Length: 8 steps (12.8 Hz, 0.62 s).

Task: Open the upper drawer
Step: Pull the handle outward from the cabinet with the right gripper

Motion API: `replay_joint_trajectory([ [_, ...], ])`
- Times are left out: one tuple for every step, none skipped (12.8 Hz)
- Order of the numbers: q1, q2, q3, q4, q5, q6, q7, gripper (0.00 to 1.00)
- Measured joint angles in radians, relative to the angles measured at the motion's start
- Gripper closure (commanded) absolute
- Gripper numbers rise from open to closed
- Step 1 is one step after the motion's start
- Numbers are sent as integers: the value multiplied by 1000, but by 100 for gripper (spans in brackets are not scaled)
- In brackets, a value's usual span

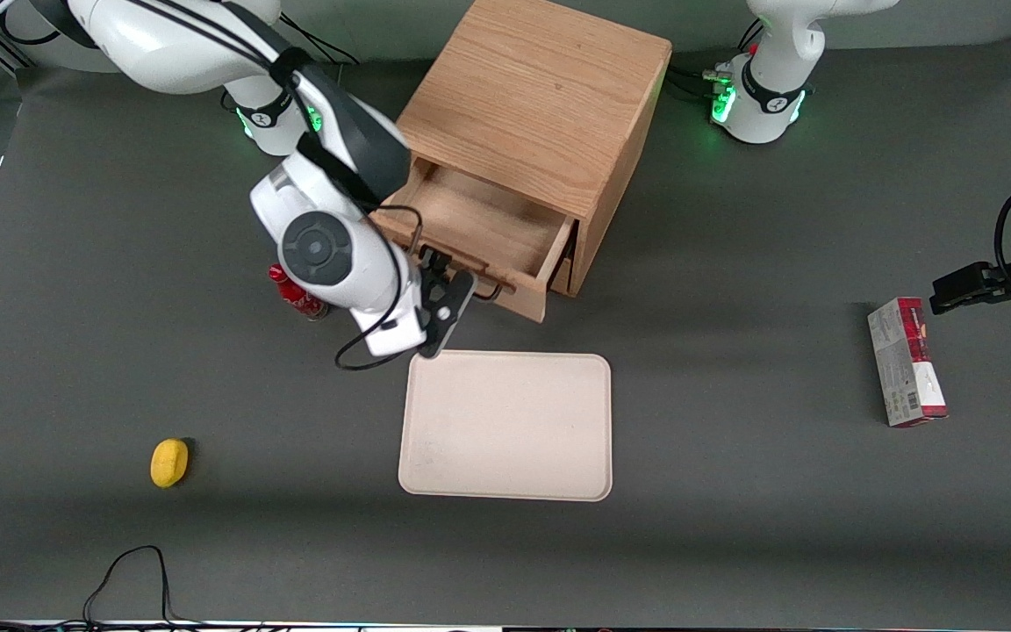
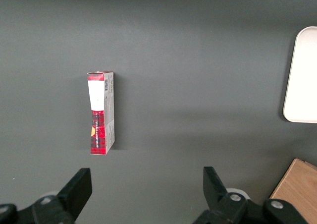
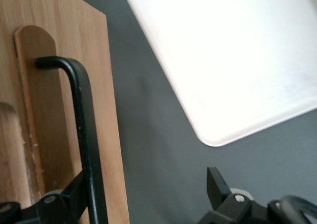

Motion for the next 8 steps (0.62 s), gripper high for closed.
replay_joint_trajectory([
  [-2, 9, -15, 22, -1, 0, -1, 0],
  [-2, 16, -31, 42, -1, 0, -1, 0],
  [-1, 22, -49, 62, -1, 0, -1, 0],
  [-2, 30, -66, 81, -1, 0, -1, 0],
  [-2, 39, -77, 98, -1, 0, -2, 0],
  [-2, 48, -81, 111, -1, 0, -2, 0],
  [-2, 56, -82, 123, -1, 0, -2, 0],
  [-2, 62, -82, 132, -1, -1, -2, 0],
])
